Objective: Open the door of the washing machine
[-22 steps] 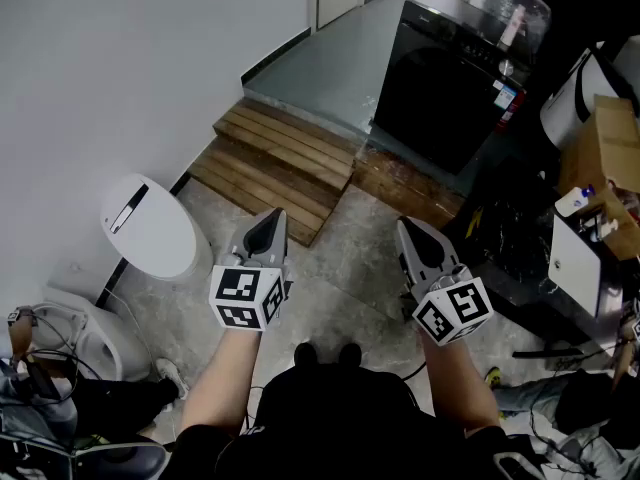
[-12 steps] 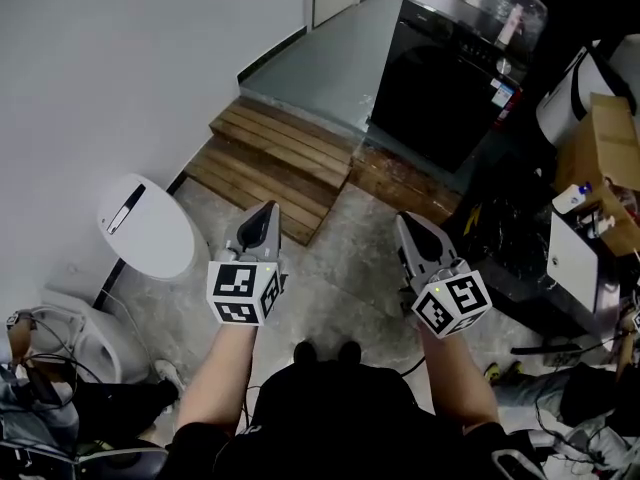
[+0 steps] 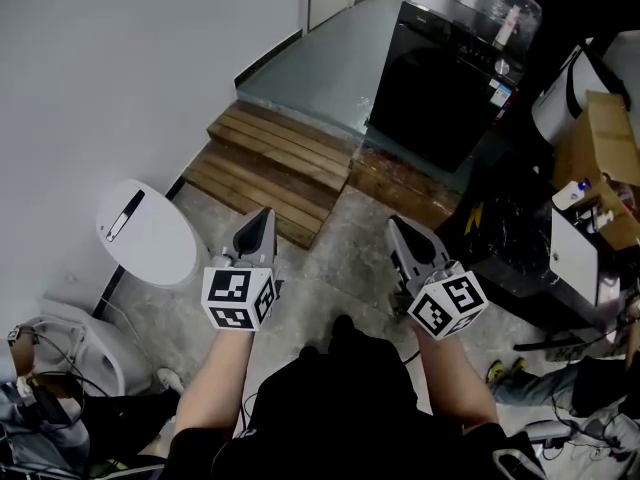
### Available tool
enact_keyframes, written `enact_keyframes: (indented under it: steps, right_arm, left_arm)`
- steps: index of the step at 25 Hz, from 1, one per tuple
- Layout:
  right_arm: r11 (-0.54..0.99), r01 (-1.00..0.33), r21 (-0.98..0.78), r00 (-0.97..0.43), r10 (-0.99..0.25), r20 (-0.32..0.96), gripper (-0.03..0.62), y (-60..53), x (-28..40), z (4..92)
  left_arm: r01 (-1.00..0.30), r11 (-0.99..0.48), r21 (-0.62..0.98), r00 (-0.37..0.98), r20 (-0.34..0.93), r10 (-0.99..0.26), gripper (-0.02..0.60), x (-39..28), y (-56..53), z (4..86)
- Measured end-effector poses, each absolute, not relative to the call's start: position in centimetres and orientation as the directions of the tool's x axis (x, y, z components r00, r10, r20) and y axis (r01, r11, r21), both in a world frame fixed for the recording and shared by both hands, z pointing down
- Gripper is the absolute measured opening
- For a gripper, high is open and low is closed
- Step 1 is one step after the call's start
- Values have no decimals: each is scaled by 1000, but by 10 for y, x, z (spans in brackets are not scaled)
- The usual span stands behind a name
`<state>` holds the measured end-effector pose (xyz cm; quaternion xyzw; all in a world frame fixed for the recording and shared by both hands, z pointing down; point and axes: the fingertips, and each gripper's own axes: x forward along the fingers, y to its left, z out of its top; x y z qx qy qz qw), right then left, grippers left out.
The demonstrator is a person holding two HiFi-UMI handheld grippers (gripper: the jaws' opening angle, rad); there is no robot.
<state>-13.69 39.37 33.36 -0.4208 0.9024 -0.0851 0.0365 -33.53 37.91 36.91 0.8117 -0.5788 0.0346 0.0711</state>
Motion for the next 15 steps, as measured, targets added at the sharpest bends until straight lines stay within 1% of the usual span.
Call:
enact_keyframes:
  steps: [8,15]
  right_arm:
    - [605,-761,-232,-622,-783,-3,-5,340,-117,355]
    - [612,-751,-249,-630,-777,-9,-5,249,-105,359]
  left_arm:
    - [-933,-351,74,359,158,-920,8,-315,331,386]
    - [-932,-347,105,361,182,-915,8,-297,242,395]
